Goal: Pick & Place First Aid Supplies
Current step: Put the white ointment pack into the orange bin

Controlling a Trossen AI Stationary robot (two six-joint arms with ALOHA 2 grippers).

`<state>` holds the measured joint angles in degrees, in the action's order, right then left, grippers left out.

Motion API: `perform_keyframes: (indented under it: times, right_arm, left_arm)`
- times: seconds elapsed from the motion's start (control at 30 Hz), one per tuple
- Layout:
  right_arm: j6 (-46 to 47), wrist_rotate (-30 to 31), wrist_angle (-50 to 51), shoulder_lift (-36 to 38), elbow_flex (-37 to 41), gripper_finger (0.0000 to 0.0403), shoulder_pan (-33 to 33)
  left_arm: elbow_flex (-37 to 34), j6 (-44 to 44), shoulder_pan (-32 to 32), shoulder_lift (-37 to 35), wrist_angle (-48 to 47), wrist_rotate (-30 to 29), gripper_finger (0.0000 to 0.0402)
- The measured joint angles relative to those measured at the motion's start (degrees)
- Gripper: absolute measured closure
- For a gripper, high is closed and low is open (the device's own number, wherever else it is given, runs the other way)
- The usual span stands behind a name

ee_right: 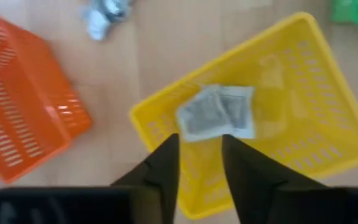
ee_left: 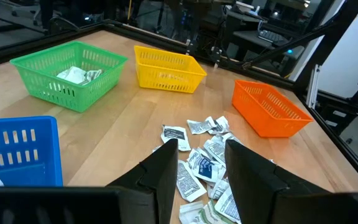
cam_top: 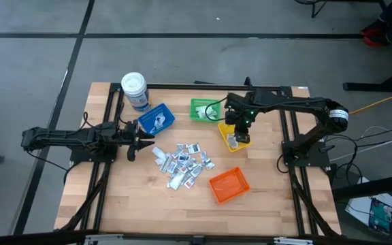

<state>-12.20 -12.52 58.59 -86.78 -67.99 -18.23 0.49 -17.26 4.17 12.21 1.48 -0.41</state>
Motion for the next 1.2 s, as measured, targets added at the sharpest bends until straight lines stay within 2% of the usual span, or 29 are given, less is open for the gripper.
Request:
perform_keyframes:
  times: [0.13, 0.3, 0.43, 0.67, 0.97, 1.2]
  right_arm:
    - [2.67, 7.04, -0.52, 0.00, 0.00, 0.0231, 3.46]
    - [2.70, 7.35, -4.72, 0.00, 0.00, 0.0207, 8.24]
    - [2.03, 7.35, -10.06, -0.02, 0.00, 0.0205, 11.56]
    - [-5.47, 7.36, -20.93, -1.34, 0.00, 0.0205, 16.70]
    - [-13.48, 7.40, -36.67, -8.26, 0.00, 0.0205, 20.26]
    - [-14.00, 7.46, -44.48, -14.24, 0.00, 0.0205, 21.88]
  left_arm:
    - [-0.01, 0.00, 0.00, 0.00, 0.00, 0.01, 0.0274]
    - [0.01, 0.00, 0.01, 0.00, 0.00, 0.01, 0.0274]
    - [-0.01, 0.00, 0.00, 0.00, 0.00, 0.01, 0.0274]
    - [-0.01, 0.00, -0.01, 0.00, -0.01, 0.01, 0.0274]
    - [-0.01, 0.00, -0.01, 0.00, 0.00, 0.01, 0.0274]
    - [0.01, 0.00, 0.02, 0.00, 0.00, 0.01, 0.0274]
